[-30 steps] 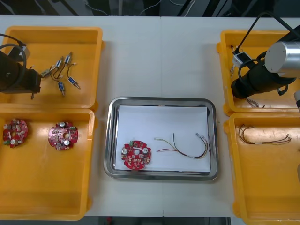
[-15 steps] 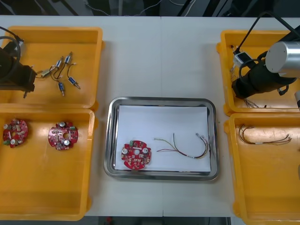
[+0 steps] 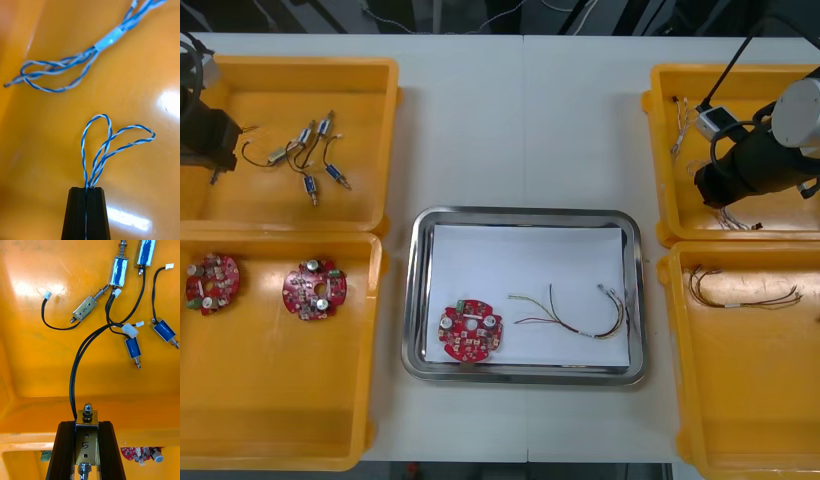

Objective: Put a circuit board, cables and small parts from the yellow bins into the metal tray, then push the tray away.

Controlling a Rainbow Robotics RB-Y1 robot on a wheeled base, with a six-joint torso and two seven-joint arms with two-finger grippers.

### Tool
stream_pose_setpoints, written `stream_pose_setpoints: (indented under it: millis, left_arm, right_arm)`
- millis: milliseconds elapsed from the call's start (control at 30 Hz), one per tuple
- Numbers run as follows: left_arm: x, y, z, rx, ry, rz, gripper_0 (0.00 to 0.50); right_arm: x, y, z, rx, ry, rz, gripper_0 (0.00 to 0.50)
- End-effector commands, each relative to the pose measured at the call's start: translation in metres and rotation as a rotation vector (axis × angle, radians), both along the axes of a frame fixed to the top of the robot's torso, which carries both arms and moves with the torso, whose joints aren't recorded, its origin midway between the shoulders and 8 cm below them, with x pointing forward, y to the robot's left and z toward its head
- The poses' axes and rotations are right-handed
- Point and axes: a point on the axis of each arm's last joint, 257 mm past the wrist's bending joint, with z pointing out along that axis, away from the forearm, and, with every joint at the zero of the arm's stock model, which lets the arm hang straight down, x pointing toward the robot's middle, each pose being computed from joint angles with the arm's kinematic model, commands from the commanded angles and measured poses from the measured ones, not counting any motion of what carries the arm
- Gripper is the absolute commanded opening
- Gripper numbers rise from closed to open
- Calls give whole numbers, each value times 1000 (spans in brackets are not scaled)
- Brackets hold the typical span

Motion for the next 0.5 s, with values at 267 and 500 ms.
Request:
stream_pose_setpoints:
  millis: [267, 500]
  left_arm:
    - [-1, -3, 88, 87, -60, -45, 0]
    - [0, -21, 105, 69, -120, -38, 0]
  right_arm:
    - [4, -45, 74, -35, -33, -79, 0]
    - [-3, -56, 100, -27, -18, -116, 0]
